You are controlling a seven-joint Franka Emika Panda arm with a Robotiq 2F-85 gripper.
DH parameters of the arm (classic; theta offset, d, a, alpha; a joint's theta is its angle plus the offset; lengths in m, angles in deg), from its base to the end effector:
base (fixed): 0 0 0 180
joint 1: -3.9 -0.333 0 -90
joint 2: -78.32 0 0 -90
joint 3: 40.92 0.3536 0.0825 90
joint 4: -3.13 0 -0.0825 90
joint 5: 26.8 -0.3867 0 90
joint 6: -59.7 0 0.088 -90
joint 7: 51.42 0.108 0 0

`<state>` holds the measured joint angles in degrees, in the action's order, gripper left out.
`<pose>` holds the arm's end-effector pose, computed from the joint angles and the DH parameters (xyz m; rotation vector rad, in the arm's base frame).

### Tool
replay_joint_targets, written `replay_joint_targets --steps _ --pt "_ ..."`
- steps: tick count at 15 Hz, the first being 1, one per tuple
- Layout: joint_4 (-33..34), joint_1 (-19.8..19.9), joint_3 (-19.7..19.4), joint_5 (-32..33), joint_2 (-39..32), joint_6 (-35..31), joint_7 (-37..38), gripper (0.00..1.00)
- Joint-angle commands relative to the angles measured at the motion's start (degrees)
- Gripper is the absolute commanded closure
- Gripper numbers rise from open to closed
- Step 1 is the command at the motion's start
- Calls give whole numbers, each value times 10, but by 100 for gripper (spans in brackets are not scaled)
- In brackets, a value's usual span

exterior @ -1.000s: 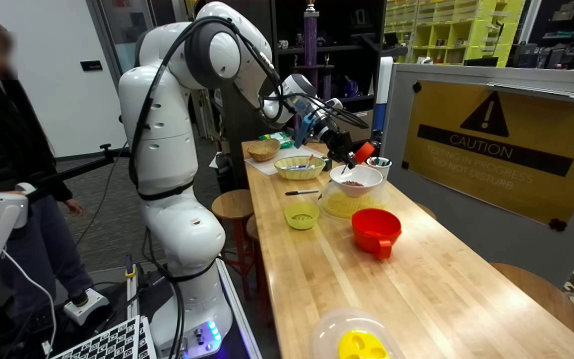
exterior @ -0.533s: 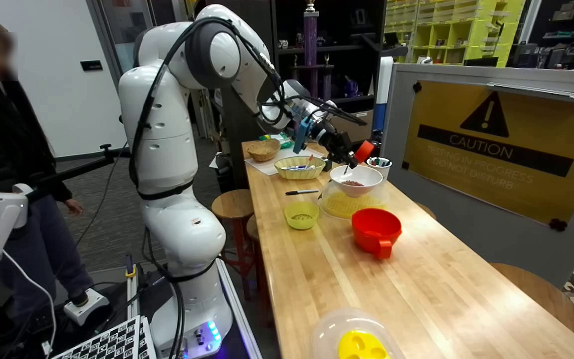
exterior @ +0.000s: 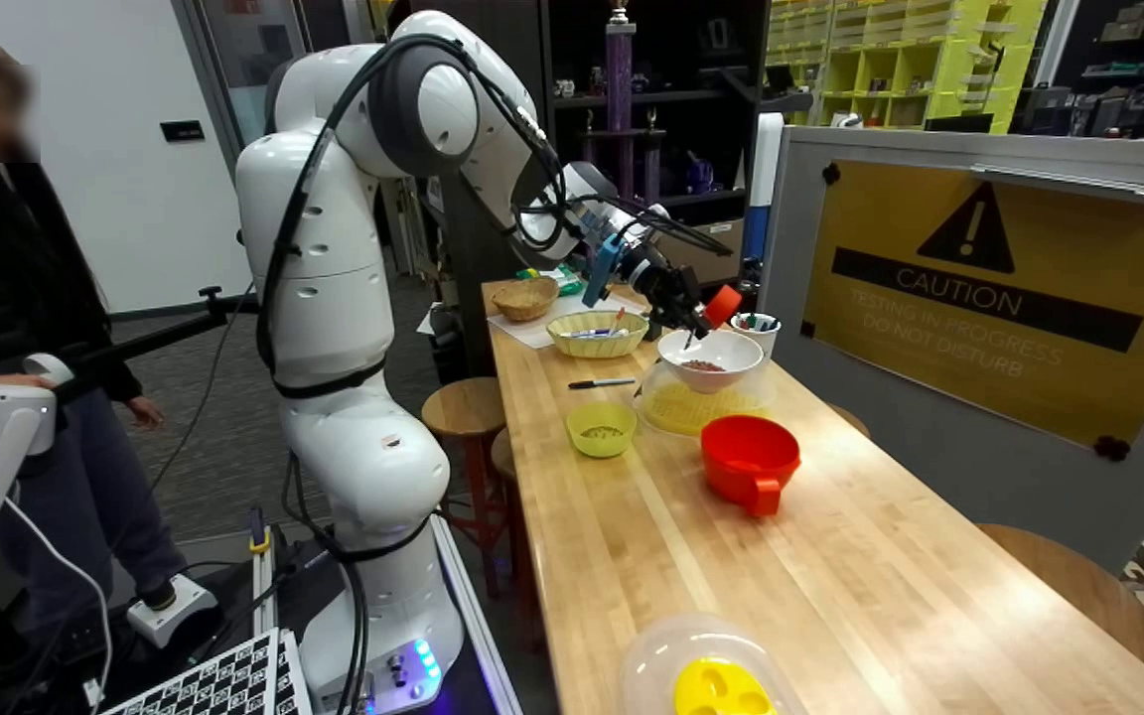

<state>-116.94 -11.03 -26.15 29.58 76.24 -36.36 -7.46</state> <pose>0.4938 0.1863 0.4487 2.1378 0.1154 0.2618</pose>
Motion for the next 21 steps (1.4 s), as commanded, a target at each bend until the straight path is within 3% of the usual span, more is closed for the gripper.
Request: replay_joint_targets --steps 1,21 --pt "-8 0 0 2 19 -11 -31 96" --pt "-16 -3 2 3 11 7 -191 96"
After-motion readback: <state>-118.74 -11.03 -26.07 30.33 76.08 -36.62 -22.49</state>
